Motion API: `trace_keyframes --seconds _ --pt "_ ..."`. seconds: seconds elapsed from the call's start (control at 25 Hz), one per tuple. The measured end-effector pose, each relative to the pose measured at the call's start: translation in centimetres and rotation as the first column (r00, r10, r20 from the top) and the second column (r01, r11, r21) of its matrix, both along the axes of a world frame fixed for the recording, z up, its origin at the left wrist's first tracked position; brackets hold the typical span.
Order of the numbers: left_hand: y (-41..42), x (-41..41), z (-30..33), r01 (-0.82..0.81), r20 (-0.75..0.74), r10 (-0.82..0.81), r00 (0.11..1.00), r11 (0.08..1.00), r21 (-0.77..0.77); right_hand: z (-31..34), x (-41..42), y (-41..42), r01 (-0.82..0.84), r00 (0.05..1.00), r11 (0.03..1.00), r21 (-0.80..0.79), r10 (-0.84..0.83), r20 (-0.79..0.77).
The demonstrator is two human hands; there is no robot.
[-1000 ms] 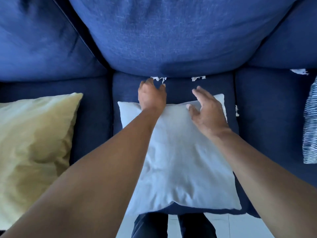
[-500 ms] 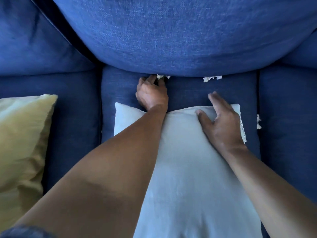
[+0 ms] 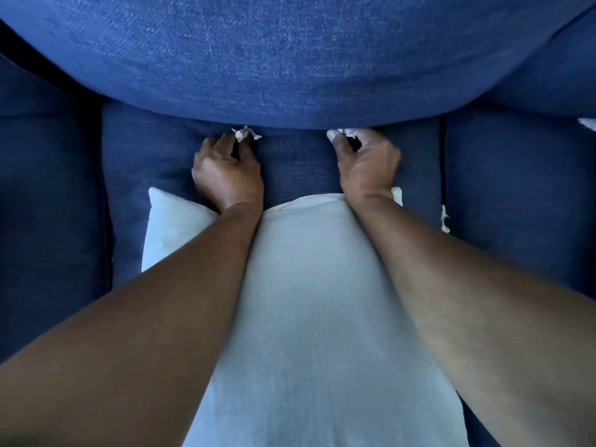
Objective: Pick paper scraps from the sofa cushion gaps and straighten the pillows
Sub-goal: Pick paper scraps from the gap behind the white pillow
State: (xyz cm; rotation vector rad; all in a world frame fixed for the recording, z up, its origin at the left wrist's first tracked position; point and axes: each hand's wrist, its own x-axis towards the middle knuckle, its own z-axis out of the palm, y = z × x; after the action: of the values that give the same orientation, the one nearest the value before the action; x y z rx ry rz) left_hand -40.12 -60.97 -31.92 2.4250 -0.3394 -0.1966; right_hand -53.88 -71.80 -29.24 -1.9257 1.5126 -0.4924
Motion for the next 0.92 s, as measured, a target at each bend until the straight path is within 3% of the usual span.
trace_keyframes --seconds 0.12,0.24,0.4,0.56,0.92 --pt "0.0 0.0 -0.3 -0.005 0.010 0.005 1.000 1.000 -0.015 -0.6 0.1 0.0 -0.059 0.997 0.996 -0.071 0.055 -0.050" --pt "0.2 0.2 1.0 -0.006 -0.004 0.006 1.000 1.000 0.010 1.0 -0.4 0.1 -0.089 0.996 0.996 -0.022 0.089 -0.023" --pt "0.1 0.9 4.9 0.014 -0.189 0.014 0.982 0.990 0.142 4.4 -1.9 1.4 -0.213 0.953 0.962 0.171 0.243 -0.180" --pt "2.0 0.8 11.5 0.117 -0.332 -0.065 0.941 0.983 0.140 9.0 -2.7 3.0 -0.260 0.892 0.913 0.313 0.352 -0.285" --pt "13.6 -3.0 26.1 0.077 -0.443 -0.096 0.891 0.995 -0.061 23.4 -4.1 12.5 -0.322 0.941 0.940 0.112 0.331 -0.068"
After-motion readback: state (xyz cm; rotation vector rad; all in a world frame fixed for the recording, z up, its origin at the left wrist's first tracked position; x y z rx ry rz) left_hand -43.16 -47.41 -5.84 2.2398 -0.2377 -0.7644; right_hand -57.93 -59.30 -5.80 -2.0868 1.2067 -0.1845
